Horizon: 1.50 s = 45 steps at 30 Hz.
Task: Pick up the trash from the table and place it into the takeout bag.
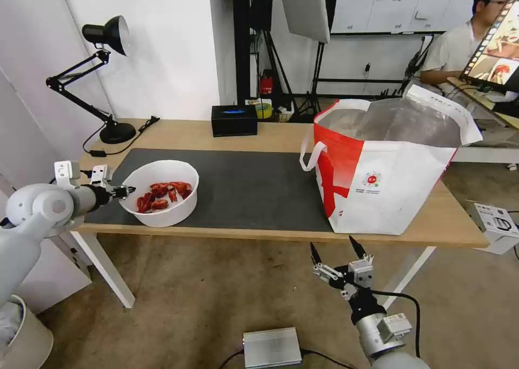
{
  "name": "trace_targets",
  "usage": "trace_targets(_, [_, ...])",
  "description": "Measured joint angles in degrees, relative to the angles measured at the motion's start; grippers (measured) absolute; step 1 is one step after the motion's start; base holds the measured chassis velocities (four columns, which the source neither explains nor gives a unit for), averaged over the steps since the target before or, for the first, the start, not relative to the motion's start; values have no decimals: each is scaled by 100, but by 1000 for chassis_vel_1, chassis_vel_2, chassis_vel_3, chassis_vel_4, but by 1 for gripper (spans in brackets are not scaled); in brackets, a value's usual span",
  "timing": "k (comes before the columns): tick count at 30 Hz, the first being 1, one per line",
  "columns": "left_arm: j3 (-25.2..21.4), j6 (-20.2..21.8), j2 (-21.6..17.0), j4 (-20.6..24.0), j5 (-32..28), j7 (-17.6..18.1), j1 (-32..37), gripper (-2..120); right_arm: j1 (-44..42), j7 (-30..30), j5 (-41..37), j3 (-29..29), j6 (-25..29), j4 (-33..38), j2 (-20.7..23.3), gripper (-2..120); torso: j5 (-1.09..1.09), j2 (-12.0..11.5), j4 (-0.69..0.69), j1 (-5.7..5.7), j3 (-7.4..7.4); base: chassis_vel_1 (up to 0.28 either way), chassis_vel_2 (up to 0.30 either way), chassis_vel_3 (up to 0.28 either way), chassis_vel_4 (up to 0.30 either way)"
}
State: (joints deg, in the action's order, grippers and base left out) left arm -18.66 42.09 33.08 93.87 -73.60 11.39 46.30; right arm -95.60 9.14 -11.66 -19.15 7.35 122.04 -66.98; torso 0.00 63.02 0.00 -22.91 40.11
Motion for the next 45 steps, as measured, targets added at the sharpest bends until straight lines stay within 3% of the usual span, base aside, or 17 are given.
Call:
trace_targets(5, [-183,0,2,214,-100,8,186,0,0,0,0,0,0,0,0,100,0,0,0,0,0,0,0,0,0])
trace_targets(14, [-699,-13,87,1035,-383,73,663,0,0,0,0,0,0,0,0,100,0,0,0,0,0,0,0,0,0])
trace_targets(17, [-699,-13,87,1035,-383,73,663,0,0,0,0,0,0,0,0,100,0,0,0,0,0,0,0,0,0])
trace_targets(18, [-923,-24,126,1379,-505,52,940,0,0,0,0,0,0,0,0,100,0,0,0,0,0,0,0,0,0])
trace_targets(26, [-1074,-114,210,2110,-681,57,1176,0,0,0,0,0,0,0,0,100,0,0,0,0,0,0,0,0,0])
trace_targets(34, [-890,-261,379,2799,-823,180,1096,0,0,0,0,0,0,0,0,100,1,0,-1,0,0,0,0,0,0])
trace_targets(39, [-681,-358,424,2989,-824,182,924,0,0,0,0,0,0,0,0,100,0,0,0,0,0,0,0,0,0])
trace_targets(45, [-15,-454,477,3067,-831,180,252,0,0,0,0,-1,0,0,0,100,0,0,0,-1,0,0,0,0,0])
